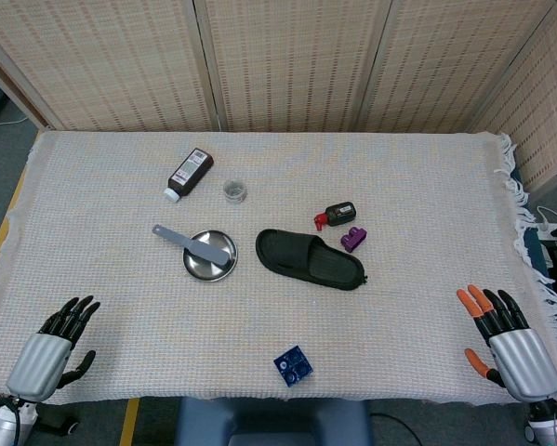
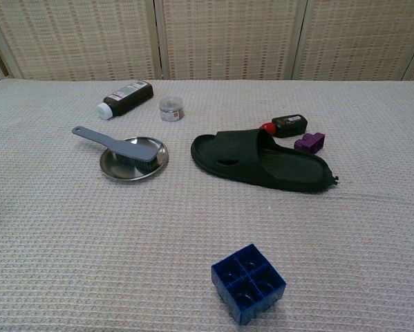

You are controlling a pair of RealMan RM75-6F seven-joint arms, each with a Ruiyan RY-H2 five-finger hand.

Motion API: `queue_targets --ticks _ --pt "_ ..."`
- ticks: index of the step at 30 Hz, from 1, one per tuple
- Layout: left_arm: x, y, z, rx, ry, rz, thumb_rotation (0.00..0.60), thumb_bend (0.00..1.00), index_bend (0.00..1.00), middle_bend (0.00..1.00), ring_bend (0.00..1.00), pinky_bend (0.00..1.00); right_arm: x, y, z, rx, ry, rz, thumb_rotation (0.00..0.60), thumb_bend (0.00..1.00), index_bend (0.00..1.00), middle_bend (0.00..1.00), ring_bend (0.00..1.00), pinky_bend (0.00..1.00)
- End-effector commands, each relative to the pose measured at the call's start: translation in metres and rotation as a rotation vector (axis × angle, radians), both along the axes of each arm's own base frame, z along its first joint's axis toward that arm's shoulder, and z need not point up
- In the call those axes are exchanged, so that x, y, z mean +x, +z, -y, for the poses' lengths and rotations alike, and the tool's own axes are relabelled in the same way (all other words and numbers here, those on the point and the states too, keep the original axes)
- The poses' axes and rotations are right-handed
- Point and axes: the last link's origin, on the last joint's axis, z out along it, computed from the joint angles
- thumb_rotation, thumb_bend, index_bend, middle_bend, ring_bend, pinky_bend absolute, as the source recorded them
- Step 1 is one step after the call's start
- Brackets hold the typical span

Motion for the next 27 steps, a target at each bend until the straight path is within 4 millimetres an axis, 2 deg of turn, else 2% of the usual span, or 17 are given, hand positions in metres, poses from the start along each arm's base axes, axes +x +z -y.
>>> queue_targets --ticks 1,4,6,8,10,13,17,19,23,27 --pt "0.000 -0.002 -0.002 -0.006 0.001 0.000 0.600 0.38 0.01 0.00 0.00 0.21 0.000 -0.001 0.000 0.008 -0.001 0.002 0.600 0.21 0.00 0.00 0.00 0.00" --pt "0.004 -0.007 -0.010 -0.022 -0.013 0.002 0.600 0.38 0.01 0.00 0.04 0.23 0.000 -0.001 -0.002 0.012 -0.002 -0.002 0.600 0.21 0.00 0.00 0.00 0.00" --pt "0.009 -0.011 -0.024 -0.044 -0.036 -0.012 0.600 0.38 0.02 0.01 0.12 0.31 0.000 -0.001 -0.002 0.012 -0.003 -0.002 0.600 0.21 0.00 0.00 0.00 0.00" --pt "0.019 -0.017 -0.044 -0.070 -0.058 0.003 0.600 0.38 0.04 0.05 0.25 0.46 0.000 0.000 -0.003 0.011 -0.003 0.001 0.600 0.21 0.00 0.00 0.00 0.00" --pt "0.031 -0.025 -0.065 -0.117 -0.068 0.032 0.600 0.38 0.07 0.11 0.43 0.66 0.000 0.000 -0.003 0.011 0.000 0.003 0.600 0.21 0.00 0.00 0.00 0.00" --pt "0.050 -0.040 -0.095 -0.164 -0.098 0.029 0.600 0.38 0.11 0.16 0.56 0.81 -0.002 0.000 -0.001 0.009 -0.008 -0.002 0.600 0.21 0.00 0.00 0.00 0.00" --pt "0.077 -0.064 -0.133 -0.187 -0.147 0.026 0.600 0.38 0.16 0.22 0.67 0.95 -0.005 -0.003 0.003 0.021 -0.031 -0.007 0.600 0.21 0.00 0.00 0.00 0.00" --pt "0.088 -0.075 -0.149 -0.194 -0.168 0.020 0.600 0.38 0.19 0.23 0.70 0.98 -0.006 -0.004 0.005 0.026 -0.038 -0.005 0.600 0.21 0.00 0.00 0.00 0.00" --pt "0.106 -0.098 -0.179 -0.206 -0.194 -0.051 0.600 0.38 0.18 0.19 0.71 0.98 -0.008 -0.005 0.008 0.024 -0.055 -0.014 0.600 0.21 0.00 0.00 0.00 0.00" --pt "0.117 -0.116 -0.200 -0.199 -0.193 -0.087 0.600 0.38 0.17 0.14 0.71 0.98 -0.012 -0.007 0.011 0.029 -0.075 -0.021 0.600 0.21 0.00 0.00 0.00 0.00"
